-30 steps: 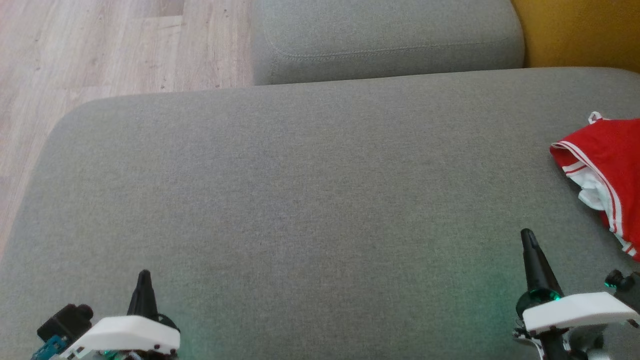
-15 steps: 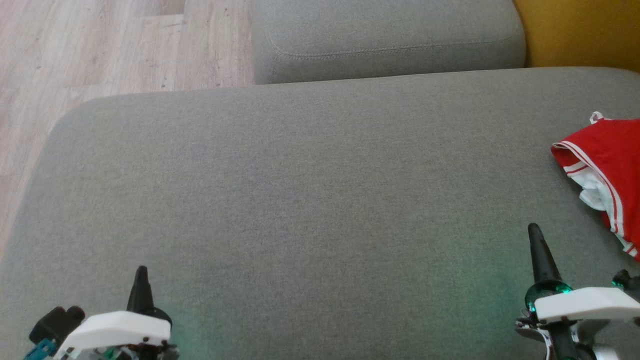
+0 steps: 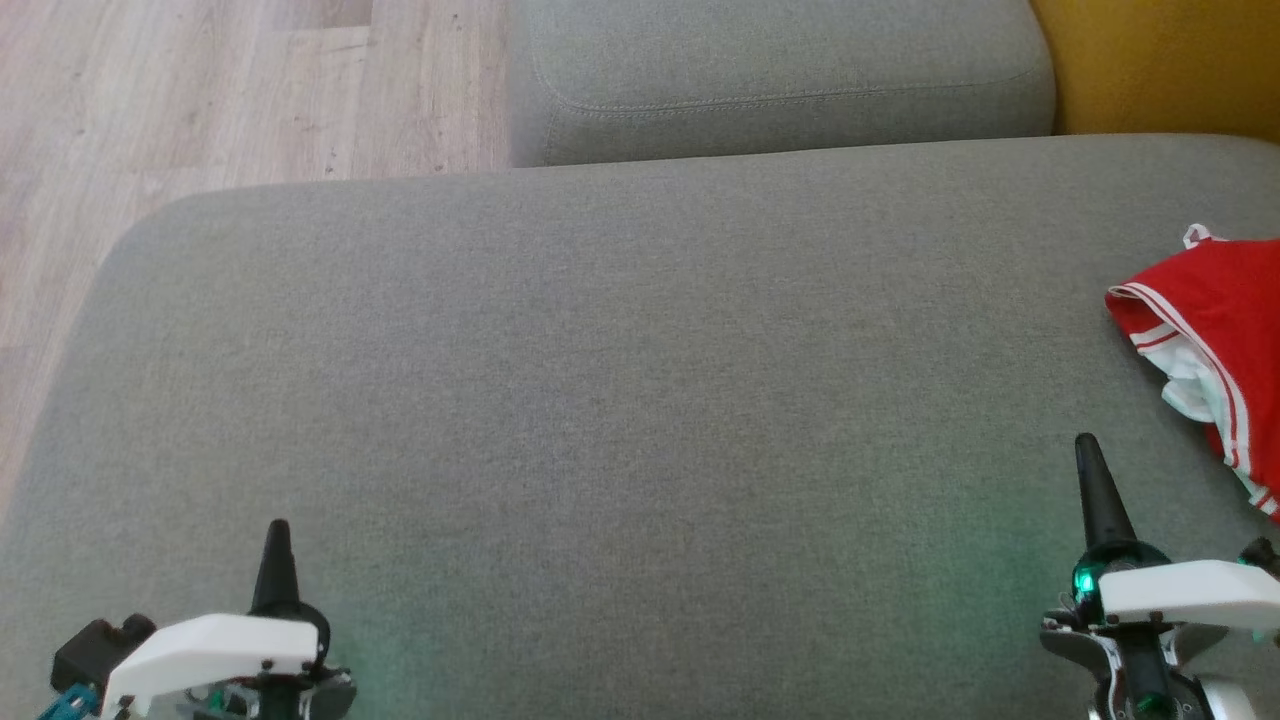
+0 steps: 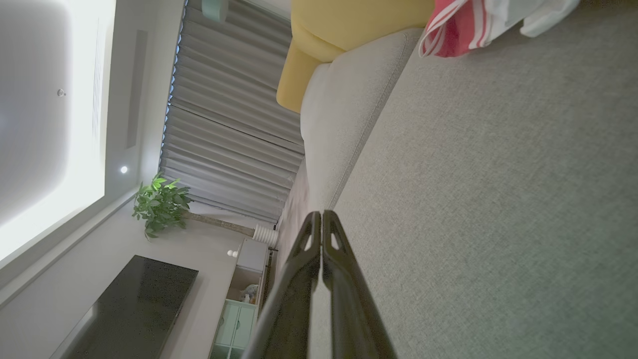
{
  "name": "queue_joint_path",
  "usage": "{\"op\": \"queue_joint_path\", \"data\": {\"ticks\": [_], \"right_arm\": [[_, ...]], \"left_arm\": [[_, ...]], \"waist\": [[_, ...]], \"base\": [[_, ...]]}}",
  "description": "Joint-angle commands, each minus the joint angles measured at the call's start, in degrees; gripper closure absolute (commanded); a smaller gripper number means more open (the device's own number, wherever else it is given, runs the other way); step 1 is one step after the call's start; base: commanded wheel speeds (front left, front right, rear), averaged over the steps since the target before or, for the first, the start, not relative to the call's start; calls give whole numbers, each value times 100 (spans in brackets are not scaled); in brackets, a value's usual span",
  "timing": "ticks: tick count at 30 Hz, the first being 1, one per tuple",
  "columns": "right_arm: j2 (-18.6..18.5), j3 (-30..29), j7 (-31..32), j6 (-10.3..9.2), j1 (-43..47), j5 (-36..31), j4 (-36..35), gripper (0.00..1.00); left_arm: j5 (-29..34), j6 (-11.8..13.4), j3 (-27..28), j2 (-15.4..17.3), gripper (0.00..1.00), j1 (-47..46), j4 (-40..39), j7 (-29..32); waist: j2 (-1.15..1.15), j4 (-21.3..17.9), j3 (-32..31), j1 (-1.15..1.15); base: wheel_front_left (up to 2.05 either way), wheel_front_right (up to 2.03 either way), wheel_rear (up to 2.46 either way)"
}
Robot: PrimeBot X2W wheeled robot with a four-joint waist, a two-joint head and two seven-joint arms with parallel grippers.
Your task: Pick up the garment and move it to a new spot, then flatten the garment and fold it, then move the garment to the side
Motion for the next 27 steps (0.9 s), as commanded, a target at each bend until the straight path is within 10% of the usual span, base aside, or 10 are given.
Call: {"op": "queue_joint_path", "data": {"ticks": [1,27], "right_arm": [[-114,48,27,-3,-314,180,-144,100],[-113,-133,99,-4,-643,1779,249,100]], "left_arm": [[-141,-80,256,4,100,-348,-156,26],[-1499,-592,843,-324,100,-534,-69,303]], "waist": [[0,2,0,0],[0,31,12,0]], "base": [[0,0,0],[0,0,0]]}}
